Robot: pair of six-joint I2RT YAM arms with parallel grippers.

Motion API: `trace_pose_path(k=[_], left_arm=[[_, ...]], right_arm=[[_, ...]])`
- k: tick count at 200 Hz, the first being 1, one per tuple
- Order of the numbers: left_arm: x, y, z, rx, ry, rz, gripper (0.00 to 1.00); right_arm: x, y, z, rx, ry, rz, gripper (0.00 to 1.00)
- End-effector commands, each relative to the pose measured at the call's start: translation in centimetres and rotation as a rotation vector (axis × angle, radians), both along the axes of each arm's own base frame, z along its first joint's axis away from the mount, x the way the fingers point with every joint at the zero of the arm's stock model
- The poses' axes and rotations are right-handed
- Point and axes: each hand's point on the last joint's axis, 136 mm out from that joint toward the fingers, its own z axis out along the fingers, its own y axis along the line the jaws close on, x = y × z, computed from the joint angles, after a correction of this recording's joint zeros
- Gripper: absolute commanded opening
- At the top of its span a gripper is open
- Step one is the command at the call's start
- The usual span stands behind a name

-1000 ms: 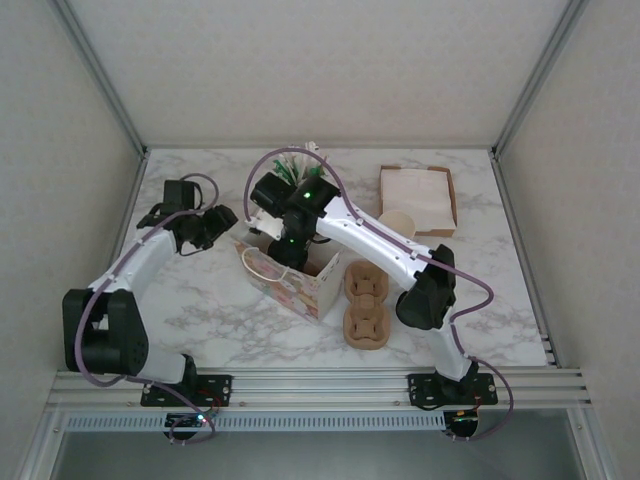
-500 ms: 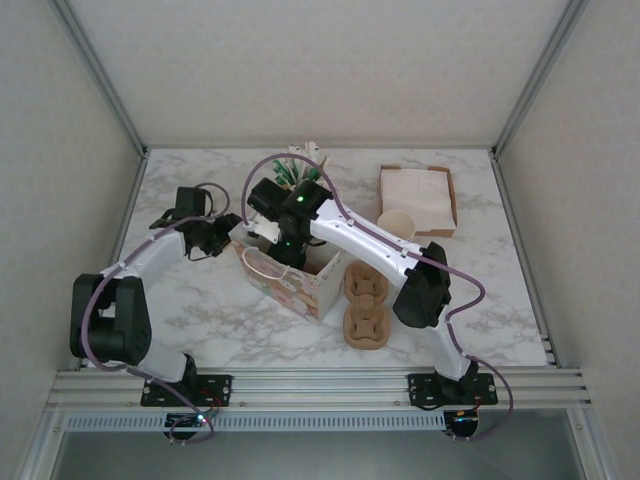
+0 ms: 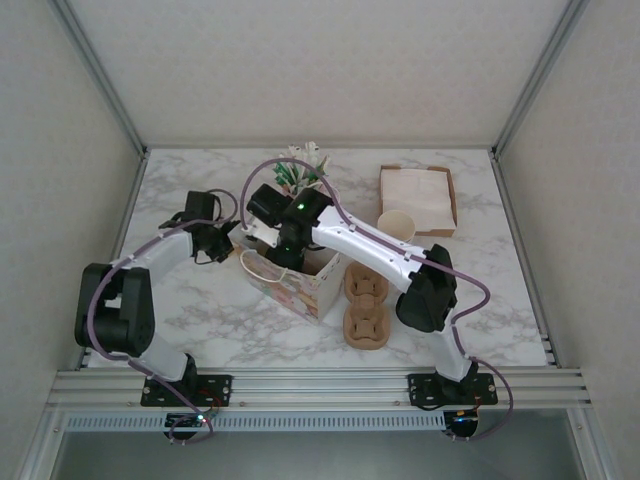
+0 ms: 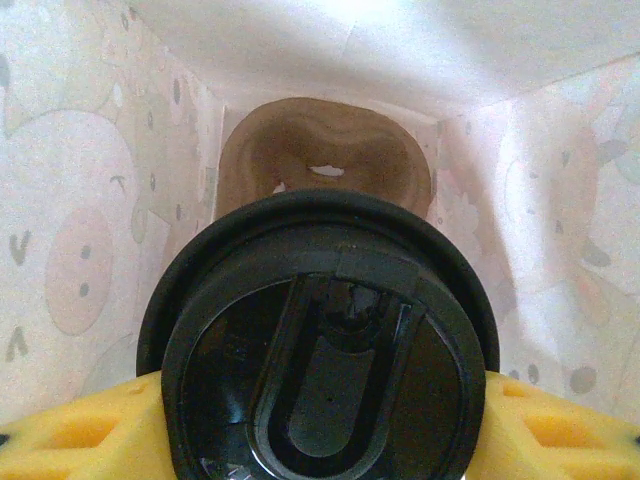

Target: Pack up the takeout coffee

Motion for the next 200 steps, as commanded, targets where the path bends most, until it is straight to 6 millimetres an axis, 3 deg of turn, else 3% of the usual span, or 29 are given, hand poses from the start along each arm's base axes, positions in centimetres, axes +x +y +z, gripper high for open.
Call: trace_pose_path(k=[1, 75, 103, 166, 200], left_arm=[[-0.3, 0.1, -1.0, 0.03, 0.013, -0.009, 0.59], [-0.8, 0.2, -1.9, 0.046, 0.036, -0.012, 0.59], [-0.9, -0.1, -2.3, 0.048, 0.044, -0.023, 0.59], [-1.1, -0.6, -3.2, 0.059, 0.065, -0.039, 0.59], [-1.1, -0.8, -3.3, 0.062, 0.066, -0.044, 0.59]], right_arm=[[-2.3, -3.2, -4.9, -0.204, 0.114, -0.006, 0.48], [-1.2, 0.9, 2.2, 0.077, 0.029, -0.003, 0.49], [-0.9, 1.3, 3.4, 0.123, 0.013, -0.007, 0.49], [-0.7, 1.7, 3.2, 0.154, 0.011, -0.018, 0.48], [-1.2, 0.8, -0.6, 0.064, 0.064, -0.021, 0.48]])
